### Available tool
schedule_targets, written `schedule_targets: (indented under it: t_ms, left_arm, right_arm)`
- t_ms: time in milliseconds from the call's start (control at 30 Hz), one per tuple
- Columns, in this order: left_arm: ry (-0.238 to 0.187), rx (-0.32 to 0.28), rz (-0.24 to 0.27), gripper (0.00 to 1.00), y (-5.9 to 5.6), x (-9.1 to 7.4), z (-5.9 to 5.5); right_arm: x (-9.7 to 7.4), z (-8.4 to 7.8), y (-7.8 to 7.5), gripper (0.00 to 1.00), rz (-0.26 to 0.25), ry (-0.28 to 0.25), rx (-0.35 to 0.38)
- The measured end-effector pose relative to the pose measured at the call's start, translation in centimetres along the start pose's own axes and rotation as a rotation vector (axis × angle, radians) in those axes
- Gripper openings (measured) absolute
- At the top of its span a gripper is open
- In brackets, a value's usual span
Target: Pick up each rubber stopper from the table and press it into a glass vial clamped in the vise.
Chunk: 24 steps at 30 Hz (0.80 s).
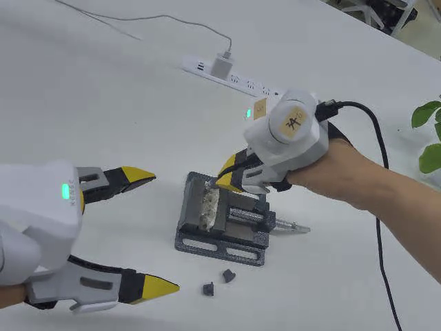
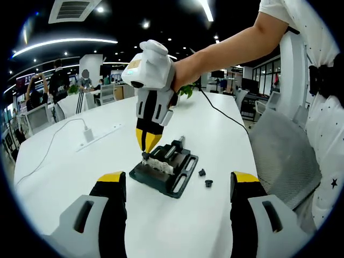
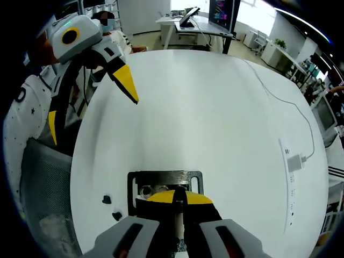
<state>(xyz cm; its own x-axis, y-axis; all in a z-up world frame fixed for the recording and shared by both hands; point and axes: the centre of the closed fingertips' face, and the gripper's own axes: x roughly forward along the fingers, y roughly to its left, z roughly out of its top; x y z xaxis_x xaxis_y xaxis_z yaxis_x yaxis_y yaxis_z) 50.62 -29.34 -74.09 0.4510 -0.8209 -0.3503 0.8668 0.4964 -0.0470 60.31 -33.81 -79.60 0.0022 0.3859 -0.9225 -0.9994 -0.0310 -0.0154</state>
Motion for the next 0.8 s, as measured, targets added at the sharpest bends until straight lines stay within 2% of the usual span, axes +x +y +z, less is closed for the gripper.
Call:
schedule_targets:
  t_ms: [333,633,800]
  left_arm:
    - [-0.003,-0.004,0.001,0.78,0.07,0.02,0.02]
    - [-0.007,-0.004,0.003,0.78,0.15,-0.02,0.07]
    - [-0.011,-0.004,0.003,0.78,0.13,0.03,0.18]
  right_arm:
    - [0.46,-0.11,-0.12,0.0,0.006,0.011,-0.004]
    - [0.57,-0.04,0.06,0.0,-0.004,0.037,-0.077]
    - [0.61,-0.07,-0.04,0.0,-0.006,0.034,-0.06]
